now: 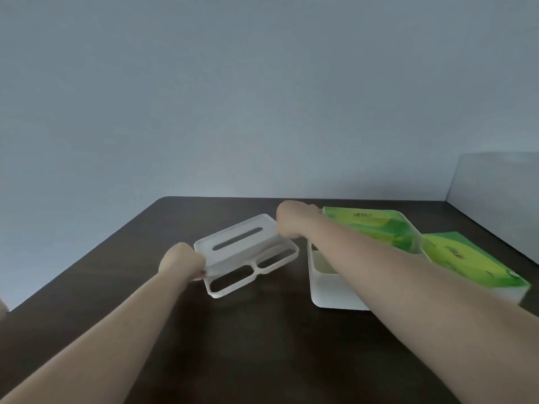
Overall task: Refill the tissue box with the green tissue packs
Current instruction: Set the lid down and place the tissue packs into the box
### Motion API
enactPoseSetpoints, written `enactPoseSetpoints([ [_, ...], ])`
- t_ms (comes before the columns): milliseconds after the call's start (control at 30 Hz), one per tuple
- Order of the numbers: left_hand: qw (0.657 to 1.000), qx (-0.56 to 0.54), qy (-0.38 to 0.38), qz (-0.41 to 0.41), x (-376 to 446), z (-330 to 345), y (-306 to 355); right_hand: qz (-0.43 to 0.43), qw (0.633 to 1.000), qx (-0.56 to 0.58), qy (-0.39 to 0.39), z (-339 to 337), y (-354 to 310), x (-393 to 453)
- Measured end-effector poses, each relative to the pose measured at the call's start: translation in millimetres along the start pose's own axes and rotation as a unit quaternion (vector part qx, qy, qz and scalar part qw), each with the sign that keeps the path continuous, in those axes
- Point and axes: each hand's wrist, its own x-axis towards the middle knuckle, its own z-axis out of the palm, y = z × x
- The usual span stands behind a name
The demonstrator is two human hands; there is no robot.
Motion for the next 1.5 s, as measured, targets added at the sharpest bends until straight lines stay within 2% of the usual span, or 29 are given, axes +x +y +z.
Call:
enactPoseSetpoints([
  [133, 1.0, 0.013, -0.009, 0.009, -4, 5, 7, -0.053, 0.997, -0.01, 0.062, 4, 8, -4],
  [233, 0.992, 0.055, 0.078, 0.082, -20, 0, 21, -0.049, 0.985, 0.087, 0.142, -4, 30, -12],
  [300, 0.985, 0.038, 0.108, 0.13, -33, -4, 36, -0.025, 0.968, 0.152, 0.197, -18, 54, -23],
  [433, 0.98, -0.003, 0.067, 0.19, -60, 5, 78, 0.008, 0.925, 0.265, 0.273, -43, 98, -54],
  [567, 0.971, -0.056, 0.035, 0.231, -93, 19, 119, 0.05, 0.882, 0.349, 0.313, -57, 132, -75],
  [633, 0.966, -0.079, 0.023, 0.246, -107, 24, 135, 0.092, 0.893, 0.325, 0.296, -57, 153, -81],
  [700, 0.962, -0.095, 0.009, 0.256, -118, 27, 146, 0.136, 0.921, 0.262, 0.254, -50, 174, -86],
  [833, 0.958, -0.105, -0.018, 0.268, -133, 36, 164, 0.236, 0.948, 0.165, 0.137, -31, 200, -103],
  [900, 0.956, -0.105, -0.021, 0.272, -141, 40, 174, 0.253, 0.958, 0.118, 0.059, -27, 203, -120],
  [1000, 0.954, -0.096, -0.048, 0.28, -153, 49, 188, 0.258, 0.96, 0.093, -0.046, -12, 210, -133],
  [1100, 0.957, -0.077, -0.067, 0.27, -163, 60, 201, 0.281, 0.951, 0.073, -0.101, 0, 216, -132],
  [1233, 0.969, -0.034, -0.012, 0.245, -168, 68, 213, 0.309, 0.944, 0.094, -0.07, 3, 216, -128],
  [1367, 0.972, 0.006, -0.043, 0.232, -165, 73, 221, 0.321, 0.942, 0.1, -0.02, 8, 216, -121],
  [1433, 0.971, -0.026, -0.057, 0.23, -162, 73, 224, 0.326, 0.941, 0.093, 0.005, 7, 216, -118],
  [1500, 0.968, -0.096, -0.038, 0.228, -154, 71, 226, 0.333, 0.938, 0.092, 0.036, 4, 218, -116],
])
